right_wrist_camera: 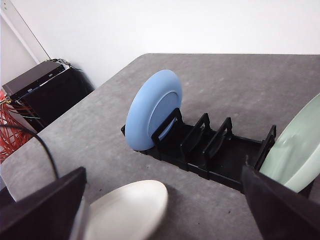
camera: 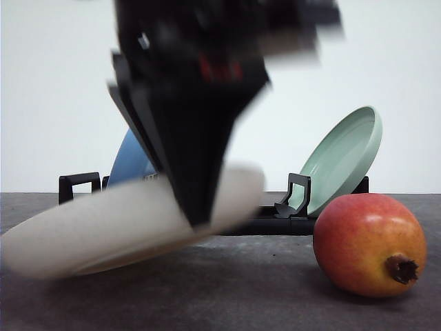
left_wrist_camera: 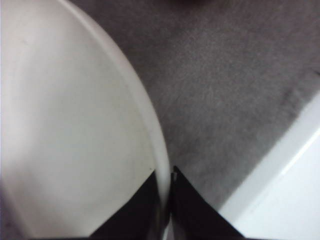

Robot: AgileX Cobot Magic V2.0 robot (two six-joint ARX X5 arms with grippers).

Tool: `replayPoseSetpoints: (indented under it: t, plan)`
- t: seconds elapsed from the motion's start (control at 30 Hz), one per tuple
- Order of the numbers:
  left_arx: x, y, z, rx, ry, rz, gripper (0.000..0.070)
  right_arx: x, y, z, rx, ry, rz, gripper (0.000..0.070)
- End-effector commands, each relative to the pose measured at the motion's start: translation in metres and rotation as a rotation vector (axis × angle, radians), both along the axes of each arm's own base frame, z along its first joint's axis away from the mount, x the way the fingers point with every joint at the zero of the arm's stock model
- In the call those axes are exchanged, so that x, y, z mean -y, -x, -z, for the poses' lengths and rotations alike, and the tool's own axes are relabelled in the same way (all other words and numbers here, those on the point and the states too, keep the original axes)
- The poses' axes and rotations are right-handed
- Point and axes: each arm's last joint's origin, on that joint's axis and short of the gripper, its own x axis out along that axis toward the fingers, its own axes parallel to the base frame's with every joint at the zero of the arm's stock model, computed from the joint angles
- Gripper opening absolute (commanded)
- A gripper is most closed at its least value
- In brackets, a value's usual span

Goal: Place pomegranate in white plate

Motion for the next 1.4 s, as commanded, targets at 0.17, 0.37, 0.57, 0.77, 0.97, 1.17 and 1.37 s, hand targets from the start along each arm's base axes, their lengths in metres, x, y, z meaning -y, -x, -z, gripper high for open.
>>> replayPoseSetpoints:
  t: [0.17, 0.37, 0.57, 0.77, 0.97, 1.17, 1.37]
  plan:
    - [0.02, -0.001, 0.043, -0.032, -0.12, 0.022, 0.0, 0.0, 0.0, -0.005, 0.022, 0.005, -0.004, 0.0632]
    - [0.024, -0.001, 0.056, -0.045, -0.157, 0.018, 0.001, 0.0, 0.0, -0.005, 0.02, 0.005, -0.003, 0.0632]
    - [0.024, -0.001, 0.052, -0.038, -0.138, 0.012, 0.042, 0.0, 0.001, -0.004, 0.006, 0.005, -0.004, 0.0632]
    - [0.023, -0.001, 0.04, -0.02, -0.086, 0.017, 0.0529, -0.002, -0.003, 0.001, -0.045, 0.006, -0.014, 0.0632]
    - [0.009, 0.003, -0.002, 0.02, 0.042, 0.015, 0.0644, -0.007, -0.015, 0.015, -0.18, 0.011, -0.049, 0.0631]
    - [-0.019, 0.01, -0.058, 0.083, 0.236, 0.015, 0.0637, -0.013, -0.027, 0.028, -0.319, 0.027, -0.083, 0.0631]
    - [-0.061, 0.018, -0.109, 0.159, 0.434, 0.011, 0.0637, -0.023, -0.034, 0.041, -0.424, 0.125, -0.023, 0.0631]
